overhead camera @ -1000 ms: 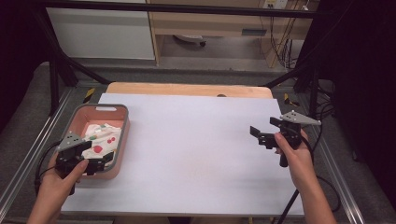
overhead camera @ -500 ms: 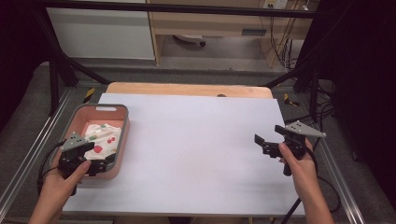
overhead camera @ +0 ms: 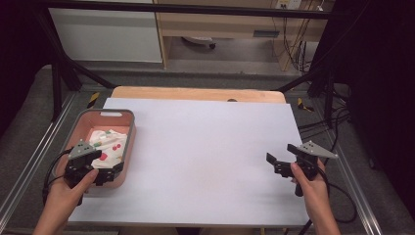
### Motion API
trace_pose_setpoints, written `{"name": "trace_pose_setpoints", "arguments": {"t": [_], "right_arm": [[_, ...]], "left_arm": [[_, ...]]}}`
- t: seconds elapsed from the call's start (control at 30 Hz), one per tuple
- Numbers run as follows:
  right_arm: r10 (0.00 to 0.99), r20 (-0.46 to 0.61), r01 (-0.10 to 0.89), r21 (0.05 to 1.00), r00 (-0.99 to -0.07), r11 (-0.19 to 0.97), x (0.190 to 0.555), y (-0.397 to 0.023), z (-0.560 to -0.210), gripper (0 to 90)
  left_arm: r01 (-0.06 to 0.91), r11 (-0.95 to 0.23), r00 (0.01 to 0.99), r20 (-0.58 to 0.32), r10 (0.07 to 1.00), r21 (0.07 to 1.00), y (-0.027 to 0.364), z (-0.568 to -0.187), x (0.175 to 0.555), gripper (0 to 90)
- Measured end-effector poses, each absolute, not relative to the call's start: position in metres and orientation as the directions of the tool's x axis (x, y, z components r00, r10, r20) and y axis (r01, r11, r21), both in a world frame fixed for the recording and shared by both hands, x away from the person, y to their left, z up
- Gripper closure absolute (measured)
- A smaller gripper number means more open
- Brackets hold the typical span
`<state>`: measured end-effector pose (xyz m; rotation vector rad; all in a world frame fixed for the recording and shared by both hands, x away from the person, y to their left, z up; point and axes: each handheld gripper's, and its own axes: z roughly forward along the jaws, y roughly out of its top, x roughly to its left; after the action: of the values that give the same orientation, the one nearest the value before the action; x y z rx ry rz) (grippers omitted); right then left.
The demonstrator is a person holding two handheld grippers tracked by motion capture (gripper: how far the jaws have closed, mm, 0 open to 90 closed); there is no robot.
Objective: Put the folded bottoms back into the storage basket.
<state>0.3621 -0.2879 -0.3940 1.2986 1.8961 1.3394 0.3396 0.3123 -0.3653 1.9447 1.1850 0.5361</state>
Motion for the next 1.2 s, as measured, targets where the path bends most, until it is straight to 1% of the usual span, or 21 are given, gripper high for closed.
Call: {"name": "trace_pose_setpoints", "arguments": {"t": [0.4, 0.63, 1.2], "right_arm": [[0.88, 0.162, 0.453, 0.889, -0.447, 0.067, 0.353, -0.28, -0.42, 6.6], [0.872, 0.171, 0.464, 0.883, -0.458, 0.071, 0.351, -0.273, -0.427, 6.4], [0.841, 0.157, 0.473, 0.871, -0.518, 0.129, 0.348, -0.243, -0.444, 5.7]], "left_arm": [[0.548, -0.265, 0.479, -0.038, 0.877, 0.793, 0.311, -0.366, 0.34, 7.3], [0.549, -0.268, 0.483, -0.039, 0.875, 0.792, 0.31, -0.367, 0.34, 7.3], [0.546, -0.266, 0.496, -0.05, 0.867, 0.795, 0.307, -0.368, 0.34, 5.3]]}}
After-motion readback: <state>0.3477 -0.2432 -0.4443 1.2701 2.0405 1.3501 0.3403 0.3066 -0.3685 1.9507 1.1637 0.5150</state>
